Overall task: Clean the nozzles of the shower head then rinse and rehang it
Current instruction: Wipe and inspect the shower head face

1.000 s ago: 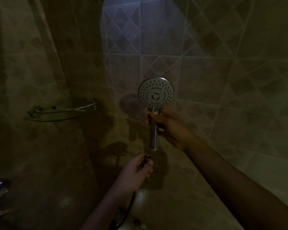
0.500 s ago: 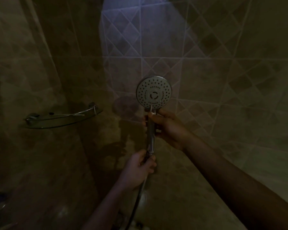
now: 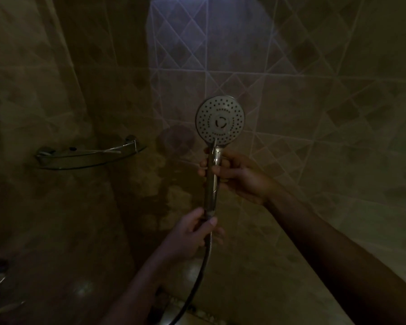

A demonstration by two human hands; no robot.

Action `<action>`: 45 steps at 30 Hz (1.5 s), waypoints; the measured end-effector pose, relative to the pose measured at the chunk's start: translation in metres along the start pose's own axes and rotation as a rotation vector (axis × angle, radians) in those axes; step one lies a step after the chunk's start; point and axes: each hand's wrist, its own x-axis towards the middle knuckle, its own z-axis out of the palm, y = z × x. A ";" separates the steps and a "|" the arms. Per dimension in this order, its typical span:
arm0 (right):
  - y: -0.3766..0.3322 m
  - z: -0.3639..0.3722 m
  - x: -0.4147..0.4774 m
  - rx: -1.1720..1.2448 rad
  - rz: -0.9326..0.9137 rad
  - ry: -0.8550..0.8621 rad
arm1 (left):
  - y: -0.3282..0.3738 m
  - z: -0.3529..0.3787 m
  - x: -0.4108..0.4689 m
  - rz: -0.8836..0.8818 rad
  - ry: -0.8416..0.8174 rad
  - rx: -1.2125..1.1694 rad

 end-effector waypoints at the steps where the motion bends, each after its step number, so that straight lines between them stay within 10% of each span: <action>1: 0.001 0.000 -0.001 0.009 -0.002 -0.006 | -0.001 -0.002 -0.001 0.002 -0.011 -0.001; 16: 0.012 0.008 -0.012 -0.353 -0.112 0.310 | -0.005 0.011 -0.006 0.075 0.151 0.067; 24: 0.013 0.006 -0.015 -0.239 -0.044 0.108 | -0.008 0.010 -0.007 0.059 0.170 0.047; 45: 0.028 0.027 -0.004 -0.402 -0.100 0.201 | -0.023 0.002 -0.013 0.113 0.203 0.067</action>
